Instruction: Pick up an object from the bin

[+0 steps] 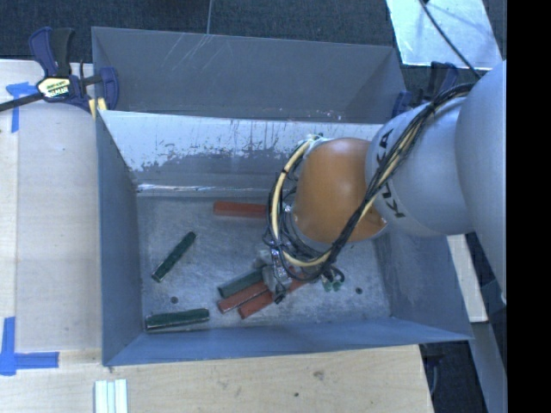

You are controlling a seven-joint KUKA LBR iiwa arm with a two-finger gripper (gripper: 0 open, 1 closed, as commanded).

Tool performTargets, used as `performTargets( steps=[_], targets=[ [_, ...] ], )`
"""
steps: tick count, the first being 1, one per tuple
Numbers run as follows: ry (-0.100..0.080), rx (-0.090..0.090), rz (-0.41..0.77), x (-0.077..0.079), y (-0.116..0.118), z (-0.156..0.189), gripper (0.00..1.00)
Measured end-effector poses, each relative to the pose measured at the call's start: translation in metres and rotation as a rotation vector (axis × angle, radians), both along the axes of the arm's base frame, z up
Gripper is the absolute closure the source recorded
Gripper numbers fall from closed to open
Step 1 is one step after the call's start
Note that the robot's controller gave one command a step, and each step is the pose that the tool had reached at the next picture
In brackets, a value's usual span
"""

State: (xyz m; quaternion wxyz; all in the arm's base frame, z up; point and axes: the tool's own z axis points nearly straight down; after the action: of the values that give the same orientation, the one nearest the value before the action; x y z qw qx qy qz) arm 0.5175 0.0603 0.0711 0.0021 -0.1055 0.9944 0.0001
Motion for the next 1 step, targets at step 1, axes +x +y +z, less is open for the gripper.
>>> performTargets(
  steps=[1],
  targets=[
    [-0.008, 0.000, -0.001, -0.0140, -0.0018, 0.1718, 1.00]
  ],
)
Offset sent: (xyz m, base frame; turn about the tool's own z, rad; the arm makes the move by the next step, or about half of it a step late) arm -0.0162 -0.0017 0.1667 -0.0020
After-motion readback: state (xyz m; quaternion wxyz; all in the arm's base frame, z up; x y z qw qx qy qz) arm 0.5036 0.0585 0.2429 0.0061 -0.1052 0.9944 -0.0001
